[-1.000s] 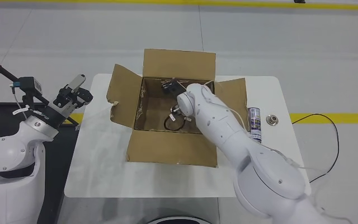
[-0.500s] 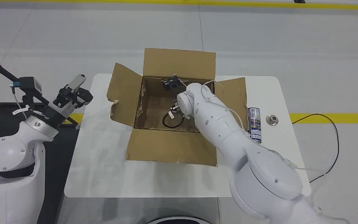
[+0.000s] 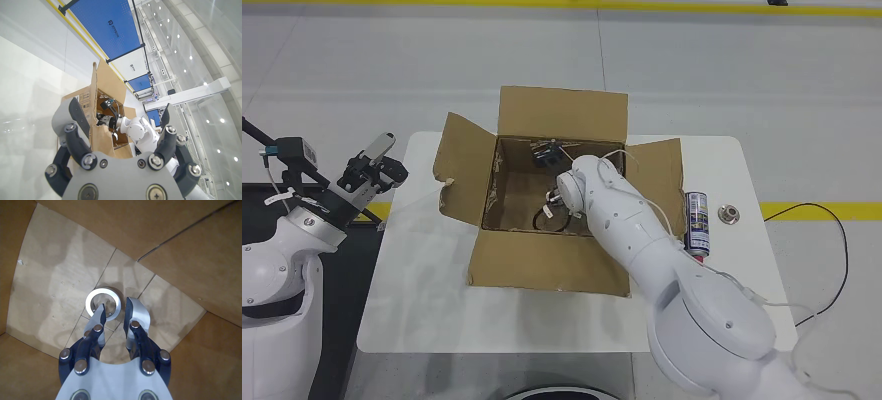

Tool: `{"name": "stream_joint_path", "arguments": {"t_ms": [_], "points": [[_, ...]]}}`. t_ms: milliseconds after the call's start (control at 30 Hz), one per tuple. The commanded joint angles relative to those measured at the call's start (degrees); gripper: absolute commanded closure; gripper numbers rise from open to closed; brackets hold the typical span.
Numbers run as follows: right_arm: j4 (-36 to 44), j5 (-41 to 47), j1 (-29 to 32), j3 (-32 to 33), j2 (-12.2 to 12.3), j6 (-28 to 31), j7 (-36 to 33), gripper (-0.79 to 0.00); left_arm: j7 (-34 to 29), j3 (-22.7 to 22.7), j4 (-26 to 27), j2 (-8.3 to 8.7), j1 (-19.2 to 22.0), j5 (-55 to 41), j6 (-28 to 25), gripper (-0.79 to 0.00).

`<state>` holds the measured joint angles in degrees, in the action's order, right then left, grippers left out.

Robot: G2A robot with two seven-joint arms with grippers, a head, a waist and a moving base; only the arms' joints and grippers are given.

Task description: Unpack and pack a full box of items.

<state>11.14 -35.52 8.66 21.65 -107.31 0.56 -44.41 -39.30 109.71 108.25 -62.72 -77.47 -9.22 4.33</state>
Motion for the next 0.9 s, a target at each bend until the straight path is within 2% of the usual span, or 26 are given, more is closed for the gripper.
{"name": "stream_joint_path", "arguments": {"t_ms": [0,167,400,433,500,733,867], "points": [[-0.24,-0.34,-0.1,0.09,0.01,0.76,-0.14,-0.277,0.0,0.0,0.0,0.0,0.0,0.0,0.0,-0.785],[-0.32,-1.91,0.06,-0.11,0.07,4.25,-1.67,-0.252,0.0,0.0,0.0,0.0,0.0,0.0,0.0,-0.785],[-0.64,-2.89,0.53,0.19,0.12,5.88,-2.87,-0.225,0.0,0.0,0.0,0.0,0.0,0.0,0.0,-0.785],[-0.66,-2.96,0.55,0.28,0.13,5.94,-2.89,-0.185,0.0,0.0,0.0,0.0,0.0,0.0,0.0,-0.785],[-0.65,-3.13,0.58,0.44,0.14,5.97,-2.89,0.0,0.0,0.0,0.0,0.0,0.0,0.0,0.0,-0.785],[-1.09,-2.74,-0.03,1.57,0.39,6.26,-2.32,0.0,0.0,0.0,0.0,0.0,0.0,0.0,0.0,-0.785],[-1.57,-0.55,-1.39,3.25,0.96,8.69,-1.14,0.0,0.0,0.0,0.0,0.0,0.0,0.0,0.0,-0.785]]}}
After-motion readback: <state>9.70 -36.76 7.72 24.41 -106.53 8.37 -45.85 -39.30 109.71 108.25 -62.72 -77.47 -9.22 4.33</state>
